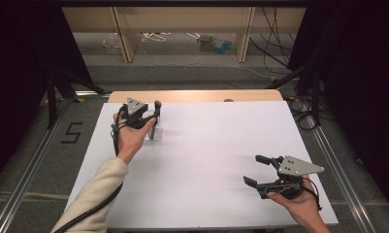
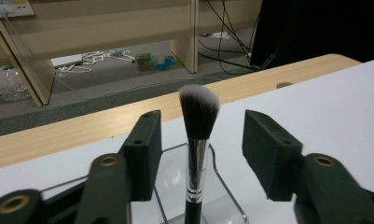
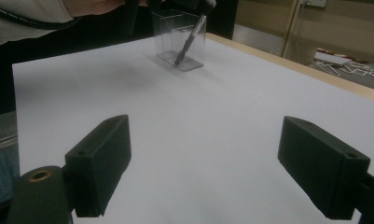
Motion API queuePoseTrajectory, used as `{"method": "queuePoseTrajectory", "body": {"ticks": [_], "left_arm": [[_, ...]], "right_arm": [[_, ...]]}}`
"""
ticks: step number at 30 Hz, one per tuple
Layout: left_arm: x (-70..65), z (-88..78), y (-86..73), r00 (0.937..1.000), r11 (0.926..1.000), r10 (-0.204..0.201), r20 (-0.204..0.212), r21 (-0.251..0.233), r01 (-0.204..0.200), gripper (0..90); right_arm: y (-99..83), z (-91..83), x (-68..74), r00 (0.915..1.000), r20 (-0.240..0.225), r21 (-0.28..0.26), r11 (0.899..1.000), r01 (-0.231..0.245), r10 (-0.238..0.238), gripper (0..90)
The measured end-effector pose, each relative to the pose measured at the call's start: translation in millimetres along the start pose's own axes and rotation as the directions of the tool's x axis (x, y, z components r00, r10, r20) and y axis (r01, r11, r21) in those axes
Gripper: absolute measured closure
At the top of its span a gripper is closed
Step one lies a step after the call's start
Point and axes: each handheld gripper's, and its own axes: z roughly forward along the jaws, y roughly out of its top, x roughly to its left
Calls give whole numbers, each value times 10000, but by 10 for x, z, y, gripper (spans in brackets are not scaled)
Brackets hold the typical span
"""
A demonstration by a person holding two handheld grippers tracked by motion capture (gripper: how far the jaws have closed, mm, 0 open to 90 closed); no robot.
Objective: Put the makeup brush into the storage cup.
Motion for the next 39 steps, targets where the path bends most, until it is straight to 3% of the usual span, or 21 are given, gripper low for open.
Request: {"method": "queuePoseTrajectory", "body": {"ticks": [3, 5, 8, 15, 20, 27, 37, 39], "left_arm": [[-10, -39, 40, 9997, 9999, 113, 217, -96, -111, 384], [-17, -64, 64, 9992, 9998, 146, 379, -134, -141, 318], [-52, -102, 80, 9962, 9982, 563, 668, -242, -548, 258], [-95, -174, 85, 9888, 9945, 962, 1139, -518, -908, 187], [-131, -213, 80, 9841, 9922, 1188, 1323, -547, -1124, 163], [-129, -307, 54, 9812, 9920, 1205, 1506, -545, -1134, 156], [-121, -475, -5, 9712, 9892, 1434, 1902, -581, -1347, 156], [-129, -507, -24, 9687, 9881, 1516, 1966, -564, -1432, 158]], "right_arm": [[-1, -6, 10, 9998, -53, 116, 9997, -192, 193, 181], [-2, 1, -2, 10000, 13, -40, 10000, -20, 20, 180], [-3, -1, -1, 10000, 22, 2, 10000, -22, 22, 180], [-3, 3, -1, 10000, 18, 35, 10000, -38, 38, 179], [-6, 0, -6, 10000, 55, -70, 9999, -71, 72, 179], [-5, -5, -2, 9999, 35, -53, 9999, -124, 124, 179], [-8, 9, 0, 9999, -16, -237, 9996, -139, 139, 179], [-4, -7, -4, 9999, 74, -64, 9999, -90, 90, 178]]}}
